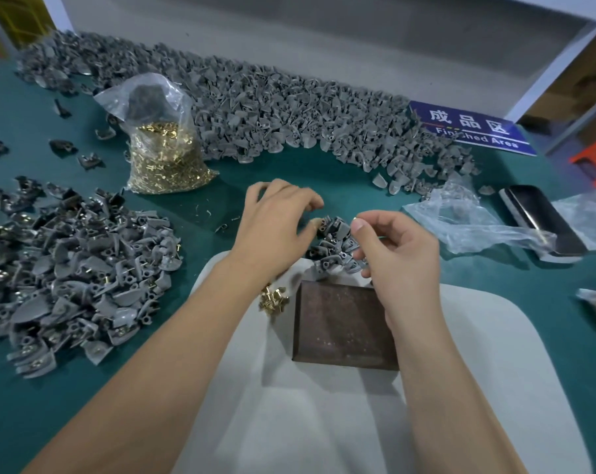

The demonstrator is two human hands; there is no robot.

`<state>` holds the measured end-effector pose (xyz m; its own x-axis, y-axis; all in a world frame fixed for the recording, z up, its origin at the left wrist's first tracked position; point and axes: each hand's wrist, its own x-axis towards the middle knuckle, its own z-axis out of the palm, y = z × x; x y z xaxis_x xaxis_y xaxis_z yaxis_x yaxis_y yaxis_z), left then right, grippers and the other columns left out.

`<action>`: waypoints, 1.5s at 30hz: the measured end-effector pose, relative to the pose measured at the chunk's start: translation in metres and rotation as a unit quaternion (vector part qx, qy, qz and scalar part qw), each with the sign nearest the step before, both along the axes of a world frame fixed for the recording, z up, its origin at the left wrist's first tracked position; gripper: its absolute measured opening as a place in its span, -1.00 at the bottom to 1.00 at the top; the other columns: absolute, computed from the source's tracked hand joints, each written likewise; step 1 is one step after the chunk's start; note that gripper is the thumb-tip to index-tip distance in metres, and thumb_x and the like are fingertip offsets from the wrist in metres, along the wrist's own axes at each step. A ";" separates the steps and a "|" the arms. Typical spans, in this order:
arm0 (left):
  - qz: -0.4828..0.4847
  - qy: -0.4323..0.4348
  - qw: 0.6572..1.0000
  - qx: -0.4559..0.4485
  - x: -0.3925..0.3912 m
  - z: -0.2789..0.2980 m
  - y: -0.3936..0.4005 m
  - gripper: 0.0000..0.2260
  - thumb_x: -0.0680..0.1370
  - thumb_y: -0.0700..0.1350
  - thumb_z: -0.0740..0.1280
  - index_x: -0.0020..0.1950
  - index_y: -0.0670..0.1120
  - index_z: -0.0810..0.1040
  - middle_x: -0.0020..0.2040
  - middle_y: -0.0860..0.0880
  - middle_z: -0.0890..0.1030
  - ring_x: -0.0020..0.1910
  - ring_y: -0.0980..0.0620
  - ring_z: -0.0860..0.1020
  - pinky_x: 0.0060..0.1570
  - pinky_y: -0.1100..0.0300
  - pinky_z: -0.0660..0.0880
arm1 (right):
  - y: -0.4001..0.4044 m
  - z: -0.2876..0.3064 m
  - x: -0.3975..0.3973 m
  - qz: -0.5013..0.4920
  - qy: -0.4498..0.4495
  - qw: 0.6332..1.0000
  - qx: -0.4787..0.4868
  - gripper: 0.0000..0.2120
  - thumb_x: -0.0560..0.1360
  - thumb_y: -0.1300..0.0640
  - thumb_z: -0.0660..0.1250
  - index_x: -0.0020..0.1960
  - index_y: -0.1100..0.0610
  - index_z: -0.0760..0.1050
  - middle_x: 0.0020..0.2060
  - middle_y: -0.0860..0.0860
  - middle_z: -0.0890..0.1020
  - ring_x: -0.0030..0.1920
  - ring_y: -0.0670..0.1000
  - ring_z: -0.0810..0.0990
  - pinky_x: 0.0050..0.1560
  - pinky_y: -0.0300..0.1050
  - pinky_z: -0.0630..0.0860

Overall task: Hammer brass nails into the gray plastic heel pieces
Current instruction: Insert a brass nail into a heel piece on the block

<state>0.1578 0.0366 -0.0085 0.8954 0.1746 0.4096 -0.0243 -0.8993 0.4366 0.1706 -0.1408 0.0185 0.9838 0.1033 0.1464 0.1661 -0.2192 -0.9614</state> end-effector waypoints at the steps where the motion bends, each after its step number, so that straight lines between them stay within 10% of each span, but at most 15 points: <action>1: -0.003 0.017 1.000 0.010 0.000 -0.003 0.001 -0.79 0.57 0.05 0.39 0.19 0.11 0.60 0.08 0.18 0.62 0.25 0.08 0.47 0.42 0.02 0.15 | 0.000 0.000 0.000 0.001 -0.001 1.000 -0.002 -0.92 0.55 0.18 0.47 -0.07 0.01 0.67 -0.23 -0.04 0.71 -0.30 -0.04 0.64 -0.24 -0.06 0.54; 9: -0.012 0.013 0.999 -0.033 0.005 -0.009 0.003 -0.87 0.59 -0.07 0.42 0.10 -0.04 0.69 0.21 0.00 0.67 0.48 0.00 0.40 0.56 0.16 -0.11 | 0.000 -0.003 0.002 0.008 -0.007 1.000 -0.010 -0.92 0.55 0.15 0.47 -0.07 -0.02 0.67 -0.21 -0.05 0.72 -0.24 -0.03 0.64 -0.18 -0.01 0.57; 12: -0.011 -0.026 0.994 -0.101 -0.002 -0.001 -0.002 -0.93 0.58 -0.16 0.39 0.03 -0.10 0.64 0.02 -0.03 0.72 0.27 -0.10 0.59 0.52 0.37 -0.24 | 0.000 -0.004 0.003 0.008 -0.016 1.000 -0.016 -0.91 0.55 0.14 0.47 -0.08 -0.05 0.67 -0.22 -0.08 0.72 -0.24 -0.05 0.65 -0.15 0.02 0.61; 18: -0.046 -0.056 0.965 -0.252 -0.026 0.007 -0.010 -0.91 0.56 -0.14 0.42 0.04 0.00 0.64 -0.13 0.18 0.69 -0.10 0.23 0.66 0.09 0.23 0.60 | 0.002 -0.003 0.002 0.012 -0.083 0.994 -0.062 -0.86 0.54 0.17 0.46 -0.09 -0.08 0.67 -0.21 -0.18 0.70 -0.18 -0.15 0.65 -0.05 -0.12 0.60; 45: -0.081 -0.116 0.948 -0.286 -0.055 0.008 -0.023 -0.88 0.59 -0.20 0.43 0.08 -0.01 0.65 -0.07 0.18 0.70 -0.05 0.16 0.68 0.07 0.36 0.55 | 0.004 0.005 -0.009 0.077 -0.202 0.965 -0.148 -0.91 0.53 0.19 0.45 -0.07 0.03 0.70 -0.19 -0.07 0.63 -0.13 -0.07 0.57 -0.06 -0.07 0.52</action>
<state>0.1029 0.0132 -0.0006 0.8273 0.2950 0.4781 -0.2961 -0.4943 0.8173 0.1619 -0.1364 0.0234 0.8225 0.3392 0.4566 0.5665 -0.4169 -0.7108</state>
